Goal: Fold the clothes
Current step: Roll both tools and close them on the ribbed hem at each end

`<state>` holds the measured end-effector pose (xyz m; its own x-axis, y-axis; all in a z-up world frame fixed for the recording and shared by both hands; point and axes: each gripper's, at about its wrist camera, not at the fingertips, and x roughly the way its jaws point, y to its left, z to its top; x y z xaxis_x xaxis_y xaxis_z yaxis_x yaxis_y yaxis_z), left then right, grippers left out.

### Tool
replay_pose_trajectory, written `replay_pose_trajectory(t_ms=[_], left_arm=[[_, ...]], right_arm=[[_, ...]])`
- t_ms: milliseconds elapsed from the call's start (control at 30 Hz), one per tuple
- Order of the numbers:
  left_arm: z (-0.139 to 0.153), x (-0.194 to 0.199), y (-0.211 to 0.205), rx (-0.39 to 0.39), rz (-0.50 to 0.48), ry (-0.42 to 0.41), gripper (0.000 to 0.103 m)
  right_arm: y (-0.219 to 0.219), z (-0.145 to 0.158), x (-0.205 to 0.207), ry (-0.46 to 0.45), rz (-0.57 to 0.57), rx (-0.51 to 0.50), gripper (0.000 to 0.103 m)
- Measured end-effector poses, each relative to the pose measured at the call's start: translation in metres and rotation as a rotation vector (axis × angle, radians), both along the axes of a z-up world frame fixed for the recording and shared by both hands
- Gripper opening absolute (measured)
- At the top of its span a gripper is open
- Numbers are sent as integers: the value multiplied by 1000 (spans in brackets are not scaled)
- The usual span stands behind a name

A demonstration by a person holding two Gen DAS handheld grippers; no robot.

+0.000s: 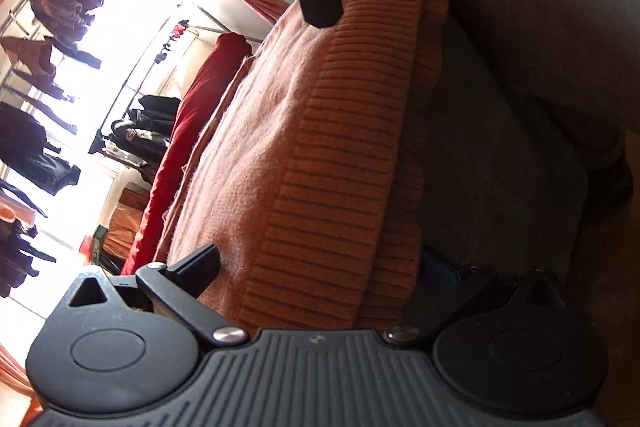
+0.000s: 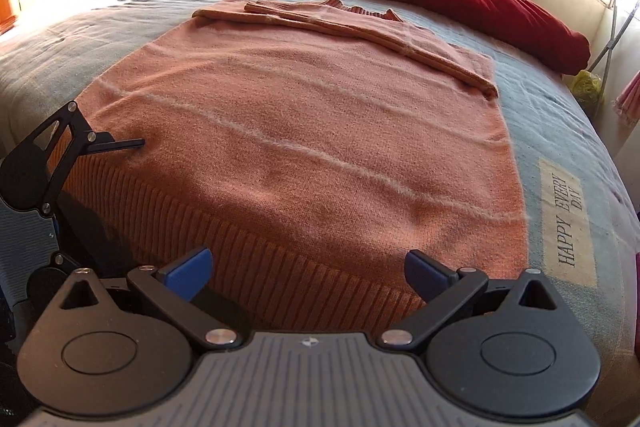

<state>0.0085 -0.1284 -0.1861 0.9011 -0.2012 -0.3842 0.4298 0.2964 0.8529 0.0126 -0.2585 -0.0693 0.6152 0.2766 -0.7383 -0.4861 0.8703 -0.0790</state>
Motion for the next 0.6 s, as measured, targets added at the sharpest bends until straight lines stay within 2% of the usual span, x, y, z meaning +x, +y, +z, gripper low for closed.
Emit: replay_pose_trajectory(t_ms=[100,167,367,600], left_arm=[[-10,-6,-3,64,-38,-92,102],[-10,-11,-3,77,-58,-137,102],[13,-21,1,8,-43,-159,102],[40,-28,4,-81,-30,-184,103]], right_arm=[[-7,5,-3,-13,-21,14,103],[-9,7,-8,-27,-27,17,103],[-4,6,-25,-106,52,-72,103],[25,-11,-56,-220,300,-213,103]])
